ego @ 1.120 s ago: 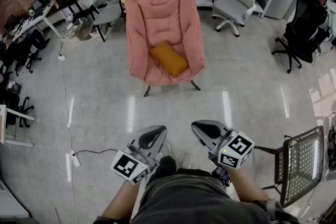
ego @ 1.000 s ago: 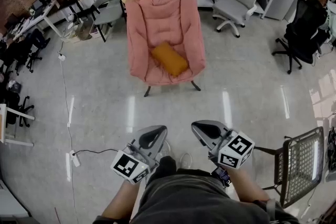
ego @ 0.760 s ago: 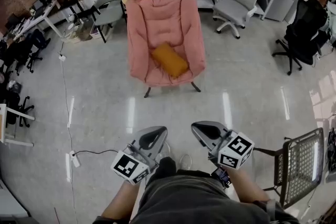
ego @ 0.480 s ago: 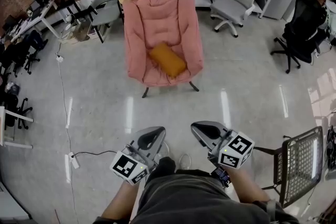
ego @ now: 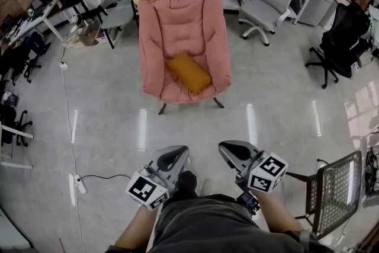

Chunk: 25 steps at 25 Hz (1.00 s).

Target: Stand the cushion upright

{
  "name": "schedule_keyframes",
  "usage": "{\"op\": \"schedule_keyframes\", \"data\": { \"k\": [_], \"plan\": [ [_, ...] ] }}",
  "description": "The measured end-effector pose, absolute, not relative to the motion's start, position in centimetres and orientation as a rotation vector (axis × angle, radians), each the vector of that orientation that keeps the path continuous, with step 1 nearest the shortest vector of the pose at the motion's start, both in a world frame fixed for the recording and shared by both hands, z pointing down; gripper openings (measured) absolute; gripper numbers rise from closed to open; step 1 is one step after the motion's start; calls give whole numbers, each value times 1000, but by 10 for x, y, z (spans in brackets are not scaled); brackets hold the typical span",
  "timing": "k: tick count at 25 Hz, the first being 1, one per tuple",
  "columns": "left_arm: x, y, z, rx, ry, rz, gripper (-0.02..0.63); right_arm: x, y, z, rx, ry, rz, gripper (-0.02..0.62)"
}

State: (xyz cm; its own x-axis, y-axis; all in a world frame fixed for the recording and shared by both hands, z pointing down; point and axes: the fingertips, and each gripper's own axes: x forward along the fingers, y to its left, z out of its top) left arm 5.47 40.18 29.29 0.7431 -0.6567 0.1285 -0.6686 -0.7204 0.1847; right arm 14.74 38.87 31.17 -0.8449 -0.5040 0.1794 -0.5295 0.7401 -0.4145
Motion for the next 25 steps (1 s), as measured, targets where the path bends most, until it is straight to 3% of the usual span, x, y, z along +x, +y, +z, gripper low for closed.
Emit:
{"op": "schedule_keyframes", "data": {
  "k": [18, 25],
  "plan": [
    [-45, 189, 309, 2718, -933, 86, 11, 28, 183, 342, 856, -2779, 752, 15],
    [-75, 137, 320, 2698, -943, 109, 11, 17, 121, 363, 924, -2730, 774, 15]
  ]
}}
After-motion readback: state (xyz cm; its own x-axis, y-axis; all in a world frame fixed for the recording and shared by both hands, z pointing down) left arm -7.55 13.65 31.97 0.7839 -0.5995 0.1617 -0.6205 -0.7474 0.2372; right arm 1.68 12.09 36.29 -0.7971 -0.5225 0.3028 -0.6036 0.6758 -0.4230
